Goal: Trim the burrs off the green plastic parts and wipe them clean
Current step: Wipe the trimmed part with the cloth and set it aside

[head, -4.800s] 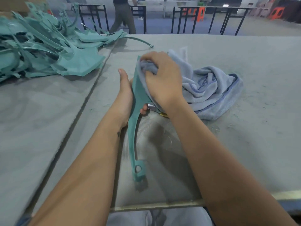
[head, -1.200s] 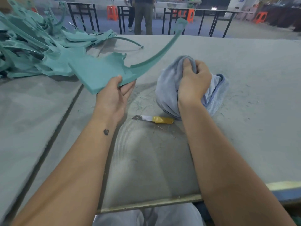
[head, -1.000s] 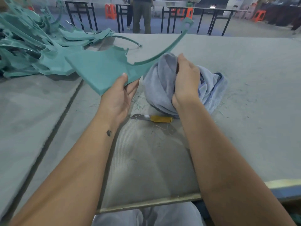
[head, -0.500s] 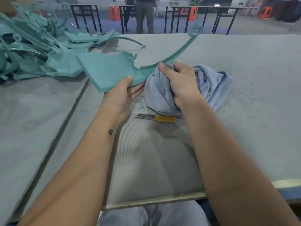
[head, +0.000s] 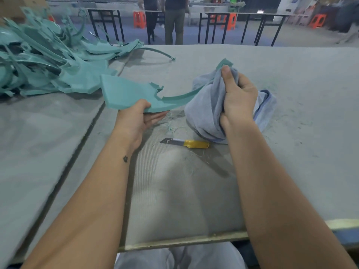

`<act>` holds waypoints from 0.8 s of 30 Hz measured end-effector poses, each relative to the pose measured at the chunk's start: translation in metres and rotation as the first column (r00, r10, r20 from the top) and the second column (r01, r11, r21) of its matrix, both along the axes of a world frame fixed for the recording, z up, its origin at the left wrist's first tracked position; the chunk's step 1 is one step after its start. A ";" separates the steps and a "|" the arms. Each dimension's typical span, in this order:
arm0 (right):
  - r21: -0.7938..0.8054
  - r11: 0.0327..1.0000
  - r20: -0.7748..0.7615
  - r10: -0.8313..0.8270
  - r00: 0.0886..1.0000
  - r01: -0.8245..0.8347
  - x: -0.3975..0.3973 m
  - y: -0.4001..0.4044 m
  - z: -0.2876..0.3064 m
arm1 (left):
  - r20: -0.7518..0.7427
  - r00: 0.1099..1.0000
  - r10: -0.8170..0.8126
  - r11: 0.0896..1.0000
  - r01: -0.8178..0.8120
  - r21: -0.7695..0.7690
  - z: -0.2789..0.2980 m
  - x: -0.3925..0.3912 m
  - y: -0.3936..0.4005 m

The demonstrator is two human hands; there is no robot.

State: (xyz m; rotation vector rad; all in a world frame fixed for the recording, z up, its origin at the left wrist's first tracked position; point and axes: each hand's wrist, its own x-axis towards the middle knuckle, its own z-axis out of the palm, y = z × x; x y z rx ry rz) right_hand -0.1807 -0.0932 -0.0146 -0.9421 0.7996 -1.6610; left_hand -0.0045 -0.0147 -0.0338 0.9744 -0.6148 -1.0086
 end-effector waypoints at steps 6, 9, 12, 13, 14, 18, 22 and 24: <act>0.031 0.997 -0.265 0.078 0.961 -0.072 0.016 0.005 -0.007 | -0.096 0.994 -0.060 0.996 0.054 -0.064 -0.001 -0.006 -0.004; 0.032 0.996 -0.378 0.090 0.921 -0.085 0.021 0.007 -0.008 | -0.090 0.996 -0.029 0.997 0.023 -0.073 0.000 -0.004 -0.006; 0.027 0.999 -0.403 0.052 0.914 -0.044 0.018 0.007 -0.005 | -0.076 0.997 -0.019 0.997 0.014 -0.077 0.001 0.000 -0.006; 0.028 0.999 -0.380 0.043 0.924 -0.035 0.016 0.007 -0.004 | -0.077 0.997 -0.012 0.997 0.006 -0.074 0.001 0.002 -0.005; 0.039 0.999 -0.325 0.038 0.945 -0.027 0.015 0.007 -0.002 | -0.081 0.997 0.003 0.998 -0.009 -0.067 0.001 0.005 -0.005; 0.133 0.977 -0.013 -0.165 0.986 0.165 -0.002 0.005 0.002 | -0.074 0.994 0.080 0.997 -0.082 -0.017 0.002 0.016 -0.002; 0.119 0.939 0.011 -0.327 0.945 0.324 -0.013 0.006 0.004 | -0.045 0.991 0.124 0.992 -0.124 0.010 0.001 0.013 -0.004; 0.064 0.961 -0.130 -0.260 0.957 0.270 -0.008 0.006 0.006 | -0.035 0.989 0.143 0.990 -0.142 0.006 0.001 0.014 -0.006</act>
